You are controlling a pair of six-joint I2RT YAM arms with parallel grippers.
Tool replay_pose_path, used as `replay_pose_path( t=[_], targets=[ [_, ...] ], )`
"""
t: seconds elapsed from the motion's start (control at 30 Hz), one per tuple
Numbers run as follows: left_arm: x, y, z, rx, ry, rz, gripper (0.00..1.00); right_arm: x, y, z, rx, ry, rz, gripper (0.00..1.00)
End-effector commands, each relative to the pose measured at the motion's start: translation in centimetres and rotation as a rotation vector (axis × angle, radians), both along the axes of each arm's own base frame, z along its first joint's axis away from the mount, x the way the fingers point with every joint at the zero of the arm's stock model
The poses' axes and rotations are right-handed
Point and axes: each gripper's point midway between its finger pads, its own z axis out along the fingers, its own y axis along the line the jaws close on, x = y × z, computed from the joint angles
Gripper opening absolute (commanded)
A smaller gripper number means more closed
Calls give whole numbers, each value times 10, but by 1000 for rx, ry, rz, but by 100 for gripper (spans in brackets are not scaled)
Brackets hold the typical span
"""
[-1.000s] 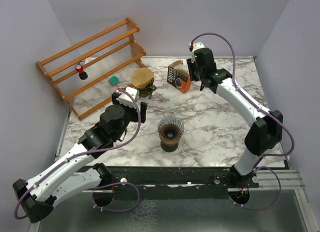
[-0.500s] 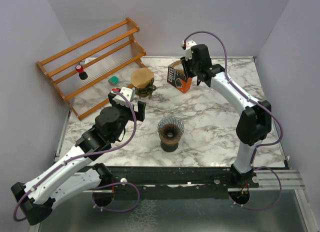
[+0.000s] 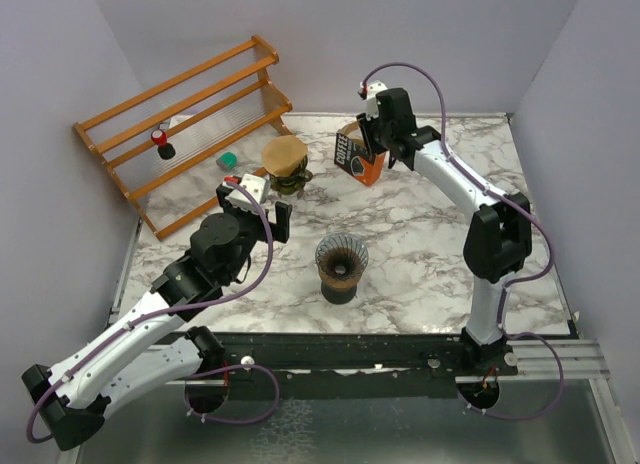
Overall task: Place the coffee filter in the dripper
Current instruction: Pick up the coffee filter from the coffee filter holder.
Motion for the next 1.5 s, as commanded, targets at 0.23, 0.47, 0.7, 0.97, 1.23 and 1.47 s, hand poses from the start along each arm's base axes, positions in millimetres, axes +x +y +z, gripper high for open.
replay_pose_path(
  t=[0.23, 0.47, 0.7, 0.97, 1.23, 1.47],
  targets=[
    [3, 3, -3, 11, -7, 18, 85, 9, 1, -6, -4, 1, 2, 22],
    [3, 2, -5, 14, -4, 14, 85, 10, 0, -3, -8, -6, -6, 1],
    [4, 1, -6, 17, -1, 11, 86, 7, 4, 21, 26, -39, 18, 0],
    [4, 1, -5, 14, 0, 9, 86, -4, 7, 64, 83, -102, 49, 1],
    [4, -1, -6, 14, 2, 4, 86, -15, 7, 90, 120, -146, 71, 1],
    [4, -2, -7, 11, 4, 3, 86, -36, 14, 135, 214, -199, 128, 1]
  ],
)
